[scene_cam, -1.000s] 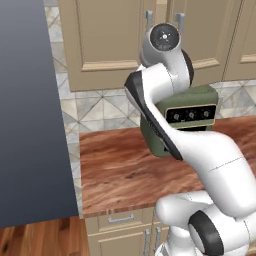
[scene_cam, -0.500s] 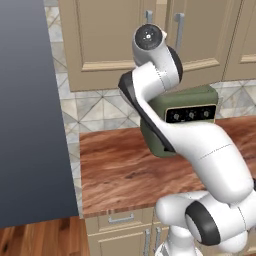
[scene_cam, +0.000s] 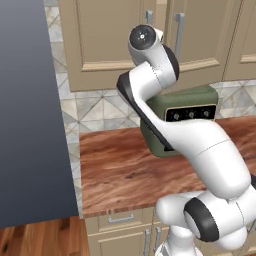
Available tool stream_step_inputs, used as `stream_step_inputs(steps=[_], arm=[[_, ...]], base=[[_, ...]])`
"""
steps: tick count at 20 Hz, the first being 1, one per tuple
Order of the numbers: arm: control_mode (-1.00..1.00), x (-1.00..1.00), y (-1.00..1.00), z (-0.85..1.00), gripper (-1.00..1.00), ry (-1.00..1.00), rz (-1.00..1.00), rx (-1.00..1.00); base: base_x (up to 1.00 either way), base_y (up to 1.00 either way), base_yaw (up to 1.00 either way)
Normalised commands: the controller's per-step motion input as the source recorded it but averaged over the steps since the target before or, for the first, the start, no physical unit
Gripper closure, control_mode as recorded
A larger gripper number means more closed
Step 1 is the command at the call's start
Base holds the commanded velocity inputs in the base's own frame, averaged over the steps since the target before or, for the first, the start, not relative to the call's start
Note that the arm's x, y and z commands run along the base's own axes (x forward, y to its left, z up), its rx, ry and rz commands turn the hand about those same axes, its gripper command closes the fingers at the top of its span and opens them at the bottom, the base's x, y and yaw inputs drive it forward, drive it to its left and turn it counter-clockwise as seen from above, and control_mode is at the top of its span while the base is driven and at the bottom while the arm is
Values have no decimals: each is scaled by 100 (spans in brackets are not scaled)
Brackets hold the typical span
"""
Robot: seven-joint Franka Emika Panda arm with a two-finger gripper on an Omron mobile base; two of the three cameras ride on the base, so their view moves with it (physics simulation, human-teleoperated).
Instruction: The dining table condiment station is running low on mayonnaise. Refill the condiment station by opening the cabinet and taking the mayonnaise from the cabinet and placing it on the dining table.
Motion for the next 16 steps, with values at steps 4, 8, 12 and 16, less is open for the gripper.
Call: stream_step_inputs(steps=[4,8,12,16], arm=[[-100,7,-17,-4,-100,8,0,-1],[-100,12,-18,-4,-100,10,0,0],[-100,12,-19,-6,-100,9,0,0],[-100,3,-21,-3,-100,5,0,0]], base=[[0,0,0],[0,0,0],[0,0,0],[0,0,0]])
